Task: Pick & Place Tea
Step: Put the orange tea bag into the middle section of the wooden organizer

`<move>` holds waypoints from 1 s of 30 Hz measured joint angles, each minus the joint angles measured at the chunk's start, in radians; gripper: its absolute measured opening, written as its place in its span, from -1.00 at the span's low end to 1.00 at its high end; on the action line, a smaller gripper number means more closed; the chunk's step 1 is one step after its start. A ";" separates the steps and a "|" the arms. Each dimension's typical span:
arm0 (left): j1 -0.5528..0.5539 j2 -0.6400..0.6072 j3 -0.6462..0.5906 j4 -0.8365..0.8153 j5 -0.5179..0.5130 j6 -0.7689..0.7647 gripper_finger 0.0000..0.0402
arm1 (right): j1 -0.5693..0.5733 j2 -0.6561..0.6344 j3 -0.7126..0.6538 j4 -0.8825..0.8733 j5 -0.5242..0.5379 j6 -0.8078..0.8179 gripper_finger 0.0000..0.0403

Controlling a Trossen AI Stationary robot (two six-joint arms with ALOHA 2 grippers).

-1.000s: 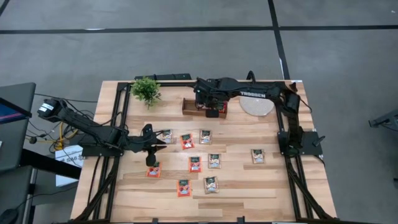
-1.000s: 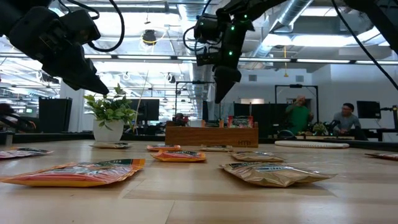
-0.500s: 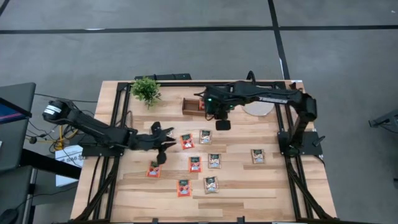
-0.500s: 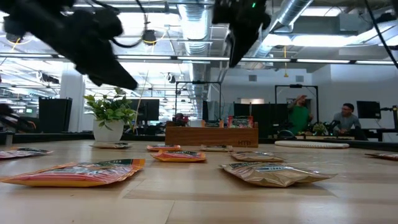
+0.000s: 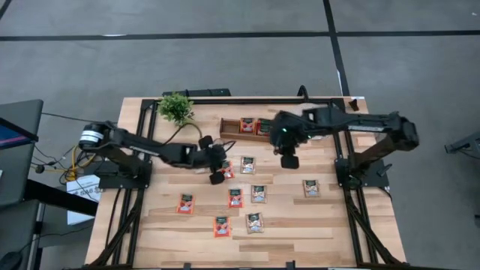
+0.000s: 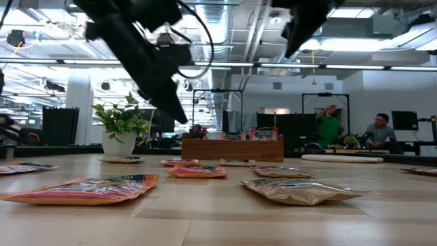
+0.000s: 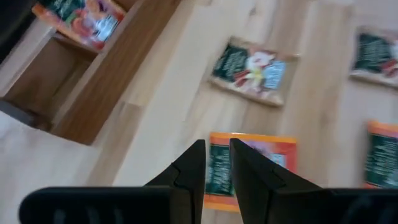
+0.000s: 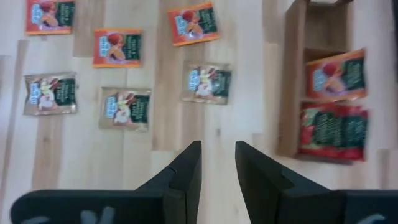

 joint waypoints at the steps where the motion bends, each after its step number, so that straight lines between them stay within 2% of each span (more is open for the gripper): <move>1: 0.019 0.018 0.017 -0.012 0.021 0.006 -0.67 | 0.010 -0.029 -0.049 0.025 0.000 0.015 -0.55; 7: 0.121 0.080 0.078 -0.077 0.162 0.013 -0.67 | 0.098 -0.183 -0.312 0.220 -0.001 0.097 -0.55; 14: 0.191 0.126 0.107 -0.112 0.228 0.035 -0.67 | 0.178 -0.315 -0.521 0.434 0.006 0.143 -0.55; 20: 0.218 0.143 0.109 -0.123 0.274 0.035 -0.67 | 0.207 -0.350 -0.584 0.505 0.007 0.174 -0.55; 30: 0.222 0.240 0.109 -0.127 0.294 0.035 -0.67 | 0.224 -0.320 -0.589 0.547 0.009 0.173 -0.55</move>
